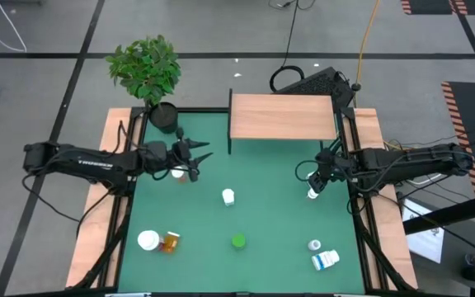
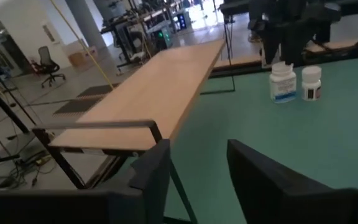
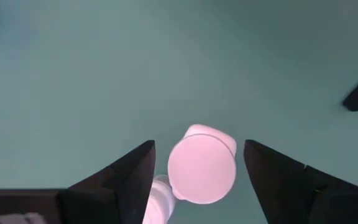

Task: Pick and place medicine bottles onto shelf by color
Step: Put the top blue pill bottle on the shelf

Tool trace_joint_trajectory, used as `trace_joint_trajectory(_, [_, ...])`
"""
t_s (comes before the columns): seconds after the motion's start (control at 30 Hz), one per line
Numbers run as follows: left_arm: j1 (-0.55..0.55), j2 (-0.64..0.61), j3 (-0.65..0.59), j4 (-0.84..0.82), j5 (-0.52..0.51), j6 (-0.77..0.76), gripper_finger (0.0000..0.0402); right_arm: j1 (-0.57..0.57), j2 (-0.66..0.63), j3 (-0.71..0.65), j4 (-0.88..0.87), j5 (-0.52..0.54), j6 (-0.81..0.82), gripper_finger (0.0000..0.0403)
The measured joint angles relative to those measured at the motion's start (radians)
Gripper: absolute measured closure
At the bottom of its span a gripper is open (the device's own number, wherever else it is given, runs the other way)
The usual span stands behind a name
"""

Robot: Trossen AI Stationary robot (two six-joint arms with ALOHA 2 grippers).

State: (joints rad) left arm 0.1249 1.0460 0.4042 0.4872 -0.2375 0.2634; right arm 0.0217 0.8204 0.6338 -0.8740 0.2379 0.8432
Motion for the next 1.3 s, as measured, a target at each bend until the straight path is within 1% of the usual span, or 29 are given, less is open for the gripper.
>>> trace_joint_trajectory(0.13, [0.000, 0.015, 0.000, 0.002, 0.000, -0.009, 0.0210, 0.000, 0.000, -0.006, -0.026, -0.002, 0.065, 0.0141])
trace_joint_trajectory(0.27, [0.000, 0.015, 0.000, 0.002, -0.001, -0.014, 0.0202, 0.000, 0.000, -0.068, 0.007, -0.004, 0.103, 0.0141])
trace_joint_trajectory(0.37, [0.000, 0.015, 0.000, 0.002, -0.001, -0.014, 0.0201, 0.000, 0.000, -0.104, 0.046, -0.005, 0.106, 0.0141])
trace_joint_trajectory(0.5, [0.000, 0.015, 0.000, -0.003, -0.001, -0.014, 0.0201, 0.000, -0.001, -0.110, 0.047, -0.006, 0.076, 0.0145])
trace_joint_trajectory(0.6, [0.000, 0.015, 0.000, -0.003, -0.002, -0.015, 0.0201, 0.000, -0.001, -0.110, 0.049, -0.009, 0.048, 0.0161])
trace_joint_trajectory(0.8, [0.000, 0.014, 0.000, 0.006, -0.053, -0.034, 0.0201, -0.003, -0.001, -0.092, 0.061, -0.079, -0.033, 0.0230])
trace_joint_trajectory(0.87, [0.000, 0.014, 0.000, 0.016, -0.053, -0.040, 0.0201, -0.003, -0.001, -0.073, 0.059, -0.086, -0.071, 0.0244])
trace_joint_trajectory(0.93, [0.000, 0.014, 0.000, 0.025, -0.053, -0.050, 0.0201, -0.005, -0.001, -0.038, 0.050, -0.094, -0.109, 0.0244])
trace_joint_trajectory(1.03, [-0.002, 0.014, 0.000, 0.029, -0.053, -0.056, 0.0201, -0.025, 0.005, 0.050, 0.020, -0.139, -0.191, 0.0244])
trace_joint_trajectory(1.17, [-0.002, 0.014, 0.000, 0.039, -0.053, -0.057, 0.0201, -0.068, 0.035, 0.224, -0.098, -0.140, -0.297, 0.0237])
trace_joint_trajectory(1.3, [-0.002, 0.014, 0.000, 0.039, -0.053, -0.056, 0.0201, -0.130, 0.084, 0.414, -0.218, -0.136, -0.463, 0.0238])
